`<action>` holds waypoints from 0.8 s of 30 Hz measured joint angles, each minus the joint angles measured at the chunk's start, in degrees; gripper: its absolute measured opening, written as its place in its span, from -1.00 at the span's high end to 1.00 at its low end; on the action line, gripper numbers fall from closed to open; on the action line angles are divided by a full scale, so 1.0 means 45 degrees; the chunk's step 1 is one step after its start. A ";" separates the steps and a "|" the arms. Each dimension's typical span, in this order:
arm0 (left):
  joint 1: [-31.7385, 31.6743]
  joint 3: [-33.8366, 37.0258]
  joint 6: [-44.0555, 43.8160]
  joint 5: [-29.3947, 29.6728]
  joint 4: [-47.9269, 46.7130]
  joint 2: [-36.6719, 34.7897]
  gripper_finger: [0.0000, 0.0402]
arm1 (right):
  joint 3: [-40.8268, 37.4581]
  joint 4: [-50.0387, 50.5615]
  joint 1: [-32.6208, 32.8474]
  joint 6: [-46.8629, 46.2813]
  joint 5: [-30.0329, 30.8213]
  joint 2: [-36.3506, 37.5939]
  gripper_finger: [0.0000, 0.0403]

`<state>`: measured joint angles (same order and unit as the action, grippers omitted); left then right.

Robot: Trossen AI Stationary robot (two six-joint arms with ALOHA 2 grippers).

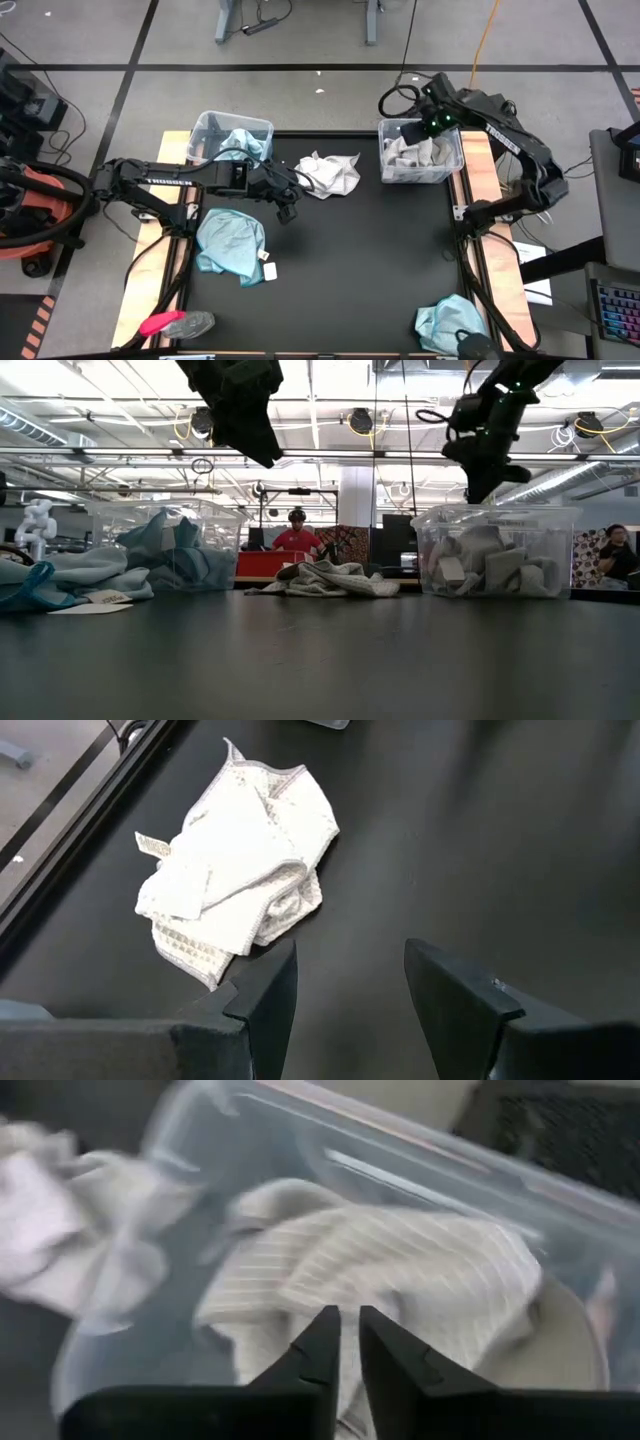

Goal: Sort microfiber towel by color & place in baskets
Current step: Put the gray microfiber towel into the right transparent bin

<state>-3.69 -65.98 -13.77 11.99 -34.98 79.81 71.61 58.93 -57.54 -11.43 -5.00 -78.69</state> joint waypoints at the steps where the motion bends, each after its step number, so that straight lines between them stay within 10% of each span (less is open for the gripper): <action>1: -0.0009 0.0000 0.0099 0.0000 0.0005 0.0000 0.04 | -0.0296 -0.0107 -0.0048 -0.0416 0.0253 0.0105 0.80; 24: -0.0009 0.0000 0.0134 0.0019 0.0034 -0.0001 0.04 | -0.3608 -0.4251 -0.0013 -0.3178 -0.0229 -0.3438 0.57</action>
<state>-3.73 -65.98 -13.16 12.08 -34.83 79.81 55.37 39.79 -57.60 -25.73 -6.03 -94.16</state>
